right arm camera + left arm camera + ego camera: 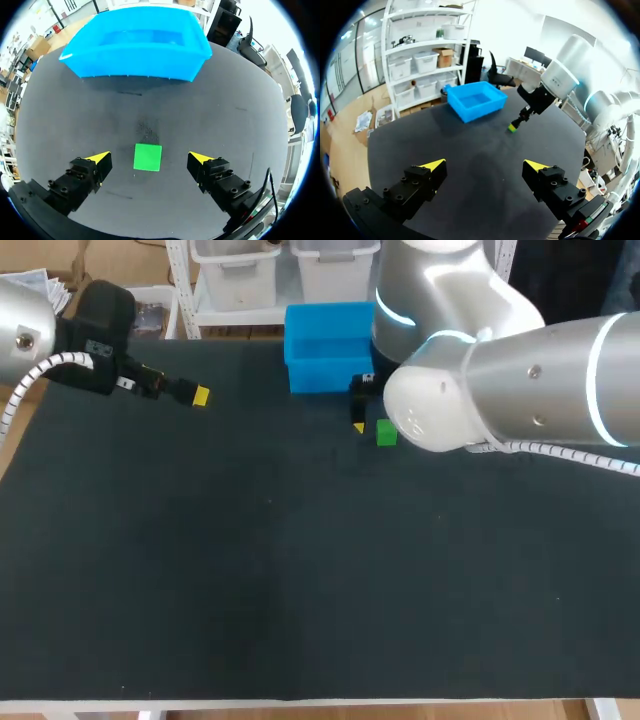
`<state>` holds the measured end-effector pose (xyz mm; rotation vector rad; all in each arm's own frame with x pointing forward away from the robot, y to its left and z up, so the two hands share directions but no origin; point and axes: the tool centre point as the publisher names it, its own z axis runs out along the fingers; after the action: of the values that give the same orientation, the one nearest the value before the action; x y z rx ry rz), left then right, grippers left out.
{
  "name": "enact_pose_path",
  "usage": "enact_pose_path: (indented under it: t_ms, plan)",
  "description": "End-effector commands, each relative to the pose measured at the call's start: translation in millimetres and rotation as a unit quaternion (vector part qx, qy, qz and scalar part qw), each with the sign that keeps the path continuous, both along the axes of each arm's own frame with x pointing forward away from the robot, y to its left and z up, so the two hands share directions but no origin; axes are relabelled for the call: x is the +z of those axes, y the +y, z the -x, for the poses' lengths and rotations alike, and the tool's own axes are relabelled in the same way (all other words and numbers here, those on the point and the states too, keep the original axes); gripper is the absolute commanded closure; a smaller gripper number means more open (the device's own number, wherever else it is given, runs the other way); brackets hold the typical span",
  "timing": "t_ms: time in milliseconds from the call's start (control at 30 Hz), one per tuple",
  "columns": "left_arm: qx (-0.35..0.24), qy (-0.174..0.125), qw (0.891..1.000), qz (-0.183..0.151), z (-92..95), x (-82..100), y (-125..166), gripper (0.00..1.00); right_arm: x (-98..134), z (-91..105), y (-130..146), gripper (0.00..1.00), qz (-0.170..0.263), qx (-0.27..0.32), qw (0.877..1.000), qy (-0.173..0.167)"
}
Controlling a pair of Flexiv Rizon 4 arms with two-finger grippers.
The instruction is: Use the left arm to pick the red cube and place it into the blue plastic box first, then use the right arm to grasp the green cube and put it into the same blue plastic box after the first action is fully finished.
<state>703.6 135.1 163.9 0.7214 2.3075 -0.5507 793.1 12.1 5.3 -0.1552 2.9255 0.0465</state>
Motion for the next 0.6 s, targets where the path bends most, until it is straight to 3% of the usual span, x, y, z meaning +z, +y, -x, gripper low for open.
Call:
enact_pose_path:
  t_ms: [33,400,433,467,600]
  plan:
    - [-0.003,-0.003,1.000,0.005,0.1,-1.6,2.2,0.00,-8.7,-7.3,3.5,0.00,0.005,0.001,1.000,0.011]
    - [-0.003,-0.003,1.000,0.005,0.1,-1.6,2.2,0.00,-21.4,-6.3,-0.4,0.00,0.012,0.003,1.000,0.021]
    - [-0.003,-0.003,1.000,0.005,0.1,-1.6,2.2,0.00,-21.7,-6.3,-0.5,0.63,0.013,0.004,1.000,0.020]
    - [-0.003,-0.003,1.000,0.005,0.1,-1.6,2.2,0.00,-21.9,-6.3,-0.7,1.00,0.013,0.003,1.000,0.019]
    - [-0.003,-0.003,1.000,0.005,0.1,-1.6,2.2,0.00,-22.6,-6.4,-0.9,1.00,0.011,0.004,1.000,0.015]
